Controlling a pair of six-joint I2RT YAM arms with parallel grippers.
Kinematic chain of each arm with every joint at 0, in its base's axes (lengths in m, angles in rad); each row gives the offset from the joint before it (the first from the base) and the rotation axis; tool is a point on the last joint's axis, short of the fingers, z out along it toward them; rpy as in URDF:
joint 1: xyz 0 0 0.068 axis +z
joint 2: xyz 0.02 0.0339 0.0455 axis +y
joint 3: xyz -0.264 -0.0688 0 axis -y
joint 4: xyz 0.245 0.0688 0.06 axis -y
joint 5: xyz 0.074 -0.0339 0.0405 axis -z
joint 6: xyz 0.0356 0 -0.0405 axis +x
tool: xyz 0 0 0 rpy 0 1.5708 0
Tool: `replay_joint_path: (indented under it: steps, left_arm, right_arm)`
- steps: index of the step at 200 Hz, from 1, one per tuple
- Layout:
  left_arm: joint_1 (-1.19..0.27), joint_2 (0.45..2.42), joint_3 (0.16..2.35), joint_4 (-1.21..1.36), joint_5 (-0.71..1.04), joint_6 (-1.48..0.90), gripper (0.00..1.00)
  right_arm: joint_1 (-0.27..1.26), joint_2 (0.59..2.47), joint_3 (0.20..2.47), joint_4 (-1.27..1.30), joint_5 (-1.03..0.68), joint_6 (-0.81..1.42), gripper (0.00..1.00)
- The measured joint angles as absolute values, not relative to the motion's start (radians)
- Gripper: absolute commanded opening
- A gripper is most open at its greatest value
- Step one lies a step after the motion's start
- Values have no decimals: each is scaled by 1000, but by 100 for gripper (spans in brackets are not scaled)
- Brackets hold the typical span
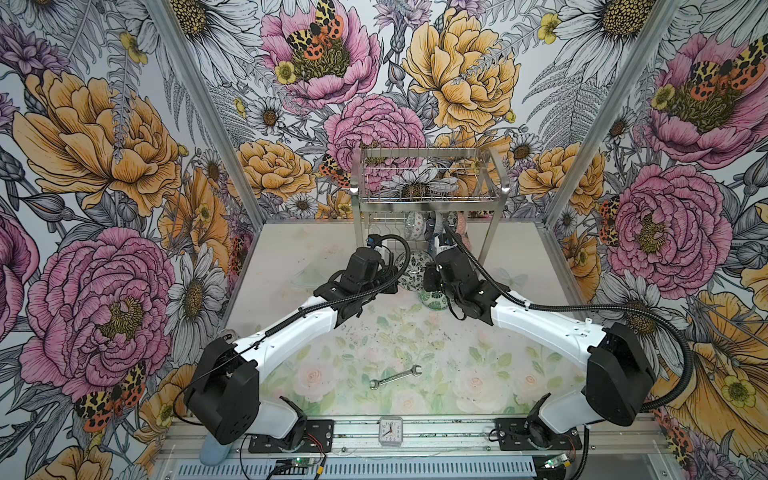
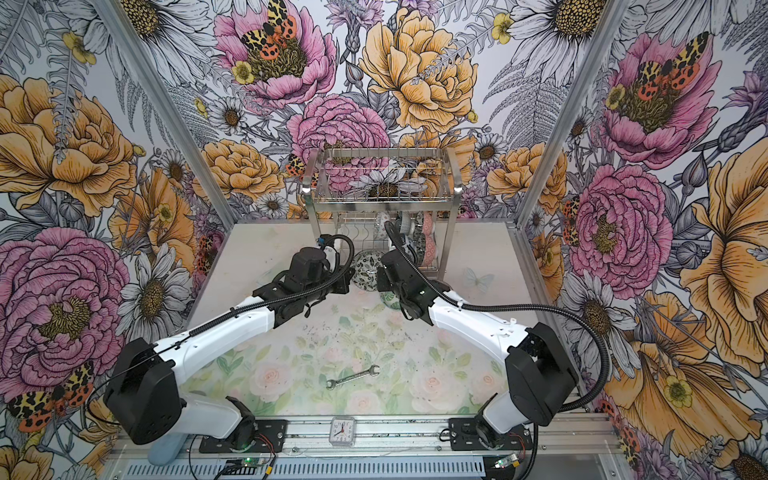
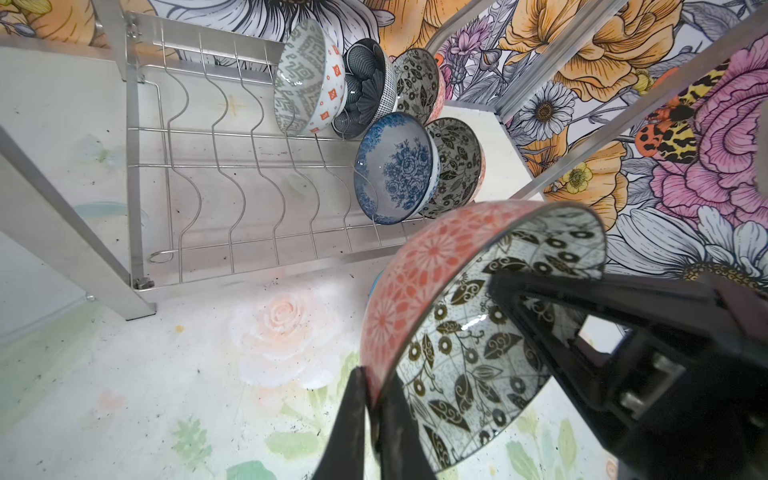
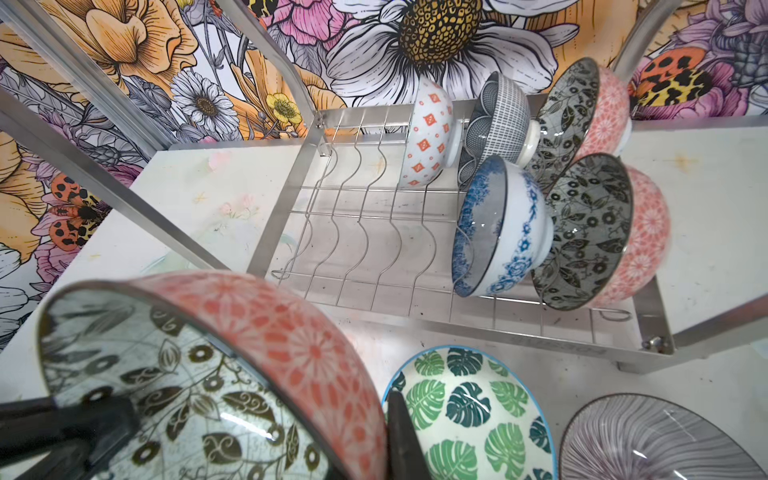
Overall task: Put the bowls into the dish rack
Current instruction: 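Open and withdraw the left gripper while the right gripper carries the bowl rackward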
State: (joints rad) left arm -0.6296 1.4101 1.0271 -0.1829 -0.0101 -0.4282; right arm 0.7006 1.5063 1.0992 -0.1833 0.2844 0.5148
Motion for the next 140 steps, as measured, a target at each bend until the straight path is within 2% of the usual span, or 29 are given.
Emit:
replay_joint_path:
  steps: [3,7,21,26,28,79,140]
  left_arm:
    - [-630,1410,1027,-184,-10,-428,1]
    - [-630,1410,1028,-186,-10,-427,13]
    - [-626,1408,1032,-192,-9,-413,74]
    - [-623,1408,1037,-199,-6,-413,93]
    - [-622,1407,1040,-204,-6,-410,98]
    - [-571,1316,1130,-377,-6,-308,99]
    - [-365,1214,1193,-582,-2,-134,99]
  right_arm:
    - [701,1506,1099,-183,285,515,0]
    - [702,1506,1099,-184,286,513,0]
    - [703,1506,1099,-184,283,502,0]
    - [706,1506,1099,-186,281,496,0]
    - [707,1506,1099,-187,281,495,0]
    - [727,1506,1099,-196,289,435,0]
    - [726,1530,1130,-201,405,340,0]
